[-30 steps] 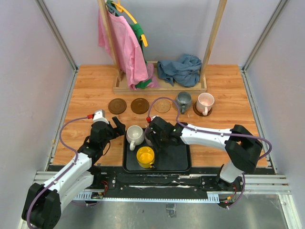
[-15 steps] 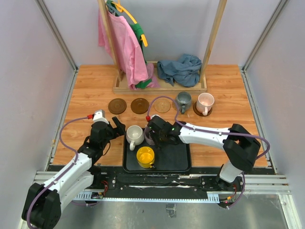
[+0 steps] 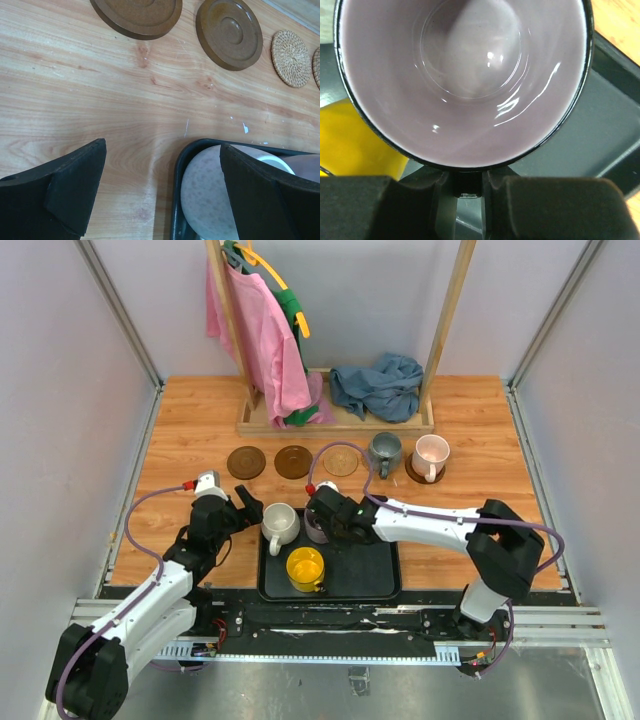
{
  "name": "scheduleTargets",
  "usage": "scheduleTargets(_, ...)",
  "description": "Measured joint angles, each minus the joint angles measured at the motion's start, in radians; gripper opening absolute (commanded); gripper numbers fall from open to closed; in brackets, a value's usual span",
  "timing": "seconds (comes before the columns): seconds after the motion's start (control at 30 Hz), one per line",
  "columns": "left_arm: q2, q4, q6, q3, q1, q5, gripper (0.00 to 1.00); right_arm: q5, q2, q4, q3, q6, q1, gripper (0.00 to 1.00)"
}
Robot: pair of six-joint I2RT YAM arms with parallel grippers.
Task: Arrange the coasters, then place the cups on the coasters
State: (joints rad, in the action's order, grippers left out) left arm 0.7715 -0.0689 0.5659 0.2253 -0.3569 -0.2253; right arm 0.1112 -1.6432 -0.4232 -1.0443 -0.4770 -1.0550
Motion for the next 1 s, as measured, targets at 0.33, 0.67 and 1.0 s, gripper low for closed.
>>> scheduleTargets(0.33,-0.001,0.0,0.0,-0.003,0.0,0.0,1.0,0.198,0.109,-0.064,0.0,-0.001,-0.039,0.01)
scheduleTargets(0.67,-0.003,-0.001,0.0,-0.003,0.0,0.0,1.0,0.404,0.093,-0.098,-0.203,0.041,-0.018,0.01)
scheduleTargets(1.0,0.003,-0.008,-0.001,-0.003,0.0,0.004,1.0,0.441,-0.141,-0.137,-0.451,0.007,0.146,0.01)
